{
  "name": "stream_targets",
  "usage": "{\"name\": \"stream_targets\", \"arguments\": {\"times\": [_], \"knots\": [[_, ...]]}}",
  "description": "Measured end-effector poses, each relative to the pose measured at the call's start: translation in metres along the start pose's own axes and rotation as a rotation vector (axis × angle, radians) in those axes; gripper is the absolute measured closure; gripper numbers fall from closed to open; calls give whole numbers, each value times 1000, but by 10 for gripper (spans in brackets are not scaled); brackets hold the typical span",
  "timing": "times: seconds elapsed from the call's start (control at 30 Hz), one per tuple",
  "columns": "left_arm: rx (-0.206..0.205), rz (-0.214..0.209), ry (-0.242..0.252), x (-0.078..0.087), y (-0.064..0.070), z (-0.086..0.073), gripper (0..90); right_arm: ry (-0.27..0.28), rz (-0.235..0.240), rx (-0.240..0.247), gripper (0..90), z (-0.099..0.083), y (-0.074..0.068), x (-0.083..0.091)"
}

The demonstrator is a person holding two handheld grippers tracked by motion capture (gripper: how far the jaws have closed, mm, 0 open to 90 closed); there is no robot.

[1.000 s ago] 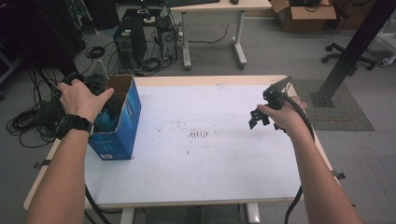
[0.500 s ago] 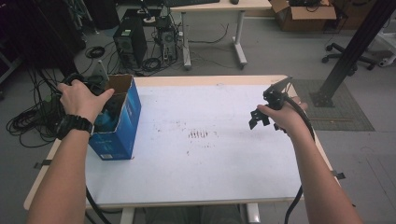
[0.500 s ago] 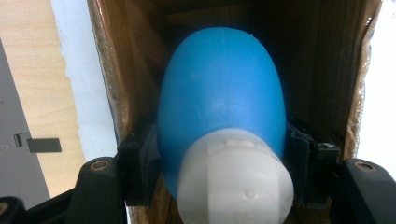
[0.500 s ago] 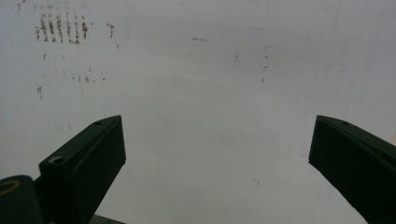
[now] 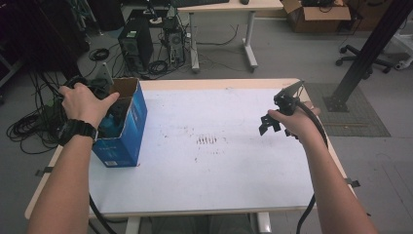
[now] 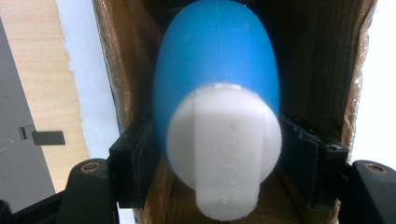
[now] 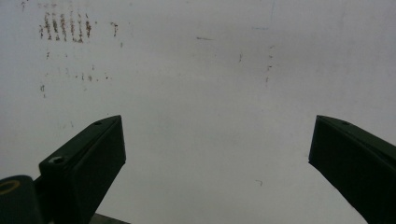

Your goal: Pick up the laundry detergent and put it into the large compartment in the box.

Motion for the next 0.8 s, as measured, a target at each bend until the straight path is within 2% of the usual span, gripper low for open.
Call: {"name": "stream_targets", "arguments": {"times": [0.3,0.8], "knots": [[11,2,-9,3,1,0,259,4,-1,-8,37,0,2,2],[15,11,-2,16,0,0,239,4,5,-4,37,0,1,2]]}}
Point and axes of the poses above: each handheld gripper's, and its own axes: x roughly backward along the jaws, z roughly out of its top, y roughly to its right, the point moved 9 cm from there along -x, roughly forward along the jaws, and after that the axes turned 9 degrees about y, right-handed, at the moved point
